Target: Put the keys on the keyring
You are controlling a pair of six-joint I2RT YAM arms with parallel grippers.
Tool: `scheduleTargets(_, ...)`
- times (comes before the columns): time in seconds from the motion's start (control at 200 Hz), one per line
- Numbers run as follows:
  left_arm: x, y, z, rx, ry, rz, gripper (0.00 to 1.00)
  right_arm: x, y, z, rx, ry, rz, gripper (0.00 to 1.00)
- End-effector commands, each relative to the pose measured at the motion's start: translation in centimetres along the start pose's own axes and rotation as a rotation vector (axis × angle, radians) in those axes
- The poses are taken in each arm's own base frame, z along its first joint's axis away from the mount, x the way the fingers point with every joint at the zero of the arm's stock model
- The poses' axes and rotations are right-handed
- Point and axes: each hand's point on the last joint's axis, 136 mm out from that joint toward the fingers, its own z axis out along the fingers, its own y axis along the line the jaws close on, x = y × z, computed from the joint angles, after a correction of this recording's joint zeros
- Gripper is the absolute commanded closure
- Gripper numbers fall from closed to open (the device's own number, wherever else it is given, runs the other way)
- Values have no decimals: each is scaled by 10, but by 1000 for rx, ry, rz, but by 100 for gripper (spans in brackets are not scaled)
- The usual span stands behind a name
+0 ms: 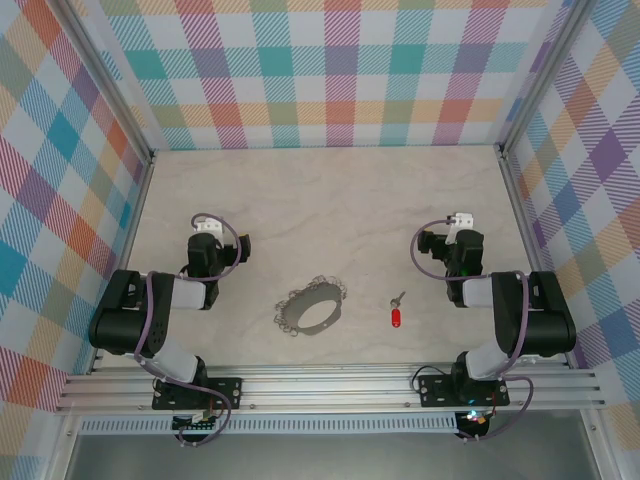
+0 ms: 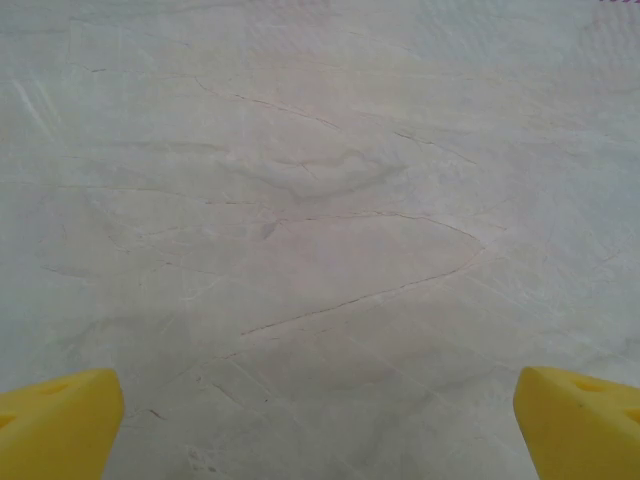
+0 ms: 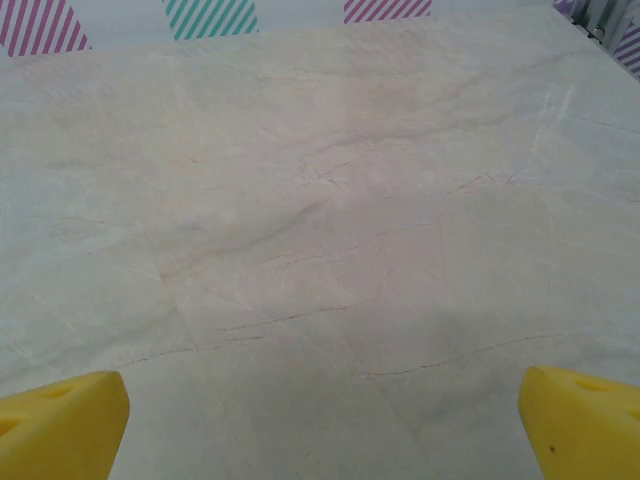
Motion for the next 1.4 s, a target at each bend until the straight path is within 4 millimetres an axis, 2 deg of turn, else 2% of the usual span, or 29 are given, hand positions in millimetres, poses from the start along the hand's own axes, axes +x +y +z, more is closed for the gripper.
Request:
scheduleTargets(0.0, -8, 3, 2, 2, -15, 2, 0, -12, 1, 0, 0, -45, 10, 0)
scheduleTargets(1.04, -9, 4, 2, 4, -15, 1, 2, -12, 1, -1, 0, -47, 11, 0)
scheduleTargets(1.1, -18, 4, -1, -4, -18, 0, 4, -15, -6, -6, 41, -67, 33, 0)
scheduleTargets(1.235, -42, 6, -8, -33, 35, -5, 5, -17, -3, -21, 13, -141, 22, 0)
scheduleTargets(1.395, -64, 5, -23, -28, 10, 4, 4, -18, 0, -23, -2, -146, 12, 0)
